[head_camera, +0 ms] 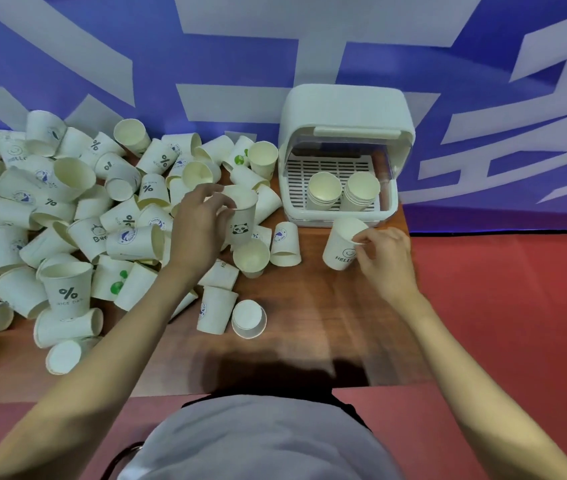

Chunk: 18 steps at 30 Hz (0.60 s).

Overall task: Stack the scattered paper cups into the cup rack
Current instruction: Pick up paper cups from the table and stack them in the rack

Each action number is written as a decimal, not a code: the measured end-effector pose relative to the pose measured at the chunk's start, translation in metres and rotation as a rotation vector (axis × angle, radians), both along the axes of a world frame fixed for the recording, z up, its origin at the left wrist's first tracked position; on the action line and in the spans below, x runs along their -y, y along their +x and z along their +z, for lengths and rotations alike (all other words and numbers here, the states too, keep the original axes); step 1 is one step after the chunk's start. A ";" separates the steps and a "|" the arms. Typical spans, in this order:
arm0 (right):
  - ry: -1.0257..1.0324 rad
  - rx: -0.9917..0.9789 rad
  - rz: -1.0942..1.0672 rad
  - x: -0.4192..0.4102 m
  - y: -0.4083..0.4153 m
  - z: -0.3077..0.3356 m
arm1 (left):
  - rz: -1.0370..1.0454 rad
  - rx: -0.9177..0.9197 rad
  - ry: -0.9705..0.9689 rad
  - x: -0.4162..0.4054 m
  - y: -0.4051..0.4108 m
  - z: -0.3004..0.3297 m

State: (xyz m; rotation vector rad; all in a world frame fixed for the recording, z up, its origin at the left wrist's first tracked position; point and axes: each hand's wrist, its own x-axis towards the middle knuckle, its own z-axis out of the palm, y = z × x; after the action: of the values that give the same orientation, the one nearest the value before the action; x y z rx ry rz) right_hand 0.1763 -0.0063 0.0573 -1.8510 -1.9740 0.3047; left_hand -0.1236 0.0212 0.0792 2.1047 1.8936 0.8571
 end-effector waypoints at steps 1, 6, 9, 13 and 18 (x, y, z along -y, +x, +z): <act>0.030 -0.009 -0.015 -0.005 0.006 0.003 | -0.014 0.025 0.013 -0.001 0.009 0.004; 0.203 -0.068 -0.106 -0.037 0.034 0.016 | -0.077 0.103 0.091 -0.020 0.057 0.014; 0.298 -0.102 -0.133 -0.059 0.047 0.019 | -0.158 0.129 0.144 -0.037 0.087 0.013; 0.368 -0.120 -0.110 -0.083 0.057 0.013 | -0.209 0.137 0.204 -0.060 0.120 0.006; 0.382 -0.077 -0.065 -0.102 0.064 -0.003 | -0.214 0.145 0.214 -0.076 0.142 -0.009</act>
State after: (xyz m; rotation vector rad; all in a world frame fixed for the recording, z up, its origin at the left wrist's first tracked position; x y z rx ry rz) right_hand 0.2399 0.0958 0.0547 -1.6268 -1.7702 -0.0219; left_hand 0.0184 0.0973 0.0707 2.2434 1.5323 1.1704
